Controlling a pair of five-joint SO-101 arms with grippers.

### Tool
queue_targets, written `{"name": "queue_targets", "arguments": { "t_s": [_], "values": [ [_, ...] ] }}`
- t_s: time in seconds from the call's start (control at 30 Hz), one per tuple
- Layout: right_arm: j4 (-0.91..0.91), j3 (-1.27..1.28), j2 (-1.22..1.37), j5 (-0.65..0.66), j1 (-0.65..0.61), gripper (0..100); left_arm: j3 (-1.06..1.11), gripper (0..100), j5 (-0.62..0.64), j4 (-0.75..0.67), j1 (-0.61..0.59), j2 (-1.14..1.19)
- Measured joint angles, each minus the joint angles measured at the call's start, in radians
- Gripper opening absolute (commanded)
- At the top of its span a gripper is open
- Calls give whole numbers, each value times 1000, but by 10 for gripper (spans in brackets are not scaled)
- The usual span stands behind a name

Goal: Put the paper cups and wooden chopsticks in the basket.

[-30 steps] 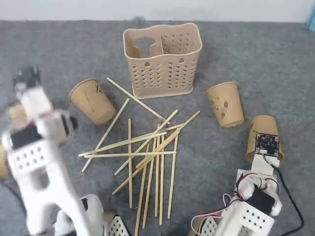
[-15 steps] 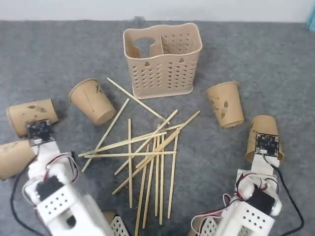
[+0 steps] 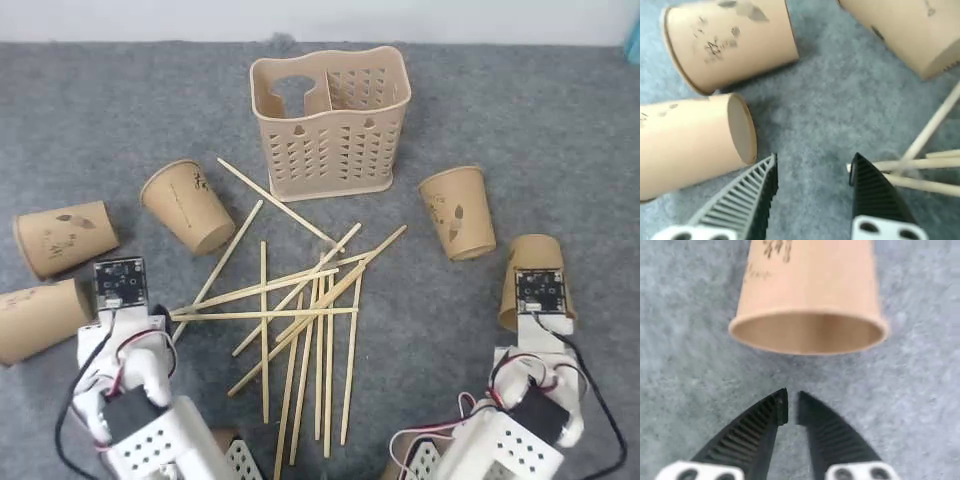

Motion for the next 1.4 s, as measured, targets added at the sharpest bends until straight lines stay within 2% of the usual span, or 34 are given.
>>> {"name": "queue_targets", "arguments": {
  "t_s": [0.2,0.33,0.47,0.57,0.87,1.0,1.17,1.4],
  "values": [
    [0,-112,-2,11,-2,180,2,218,0,8,-2,-32],
    [-23,-150,-9,68,-2,183,2,218,-2,8,-2,-32],
    [-77,-146,-9,112,-2,247,2,218,-2,8,-2,-32],
    [-110,-98,-5,157,8,257,2,218,-2,8,-2,-32],
    [-437,110,6,316,106,267,2,218,-2,8,-2,-32],
    [-502,112,3,301,101,266,2,218,-2,8,0,-32],
    [-546,112,9,235,25,253,2,218,-2,8,0,-32],
    [-551,97,163,207,-26,210,2,218,-2,8,0,-32]
  ]
}}
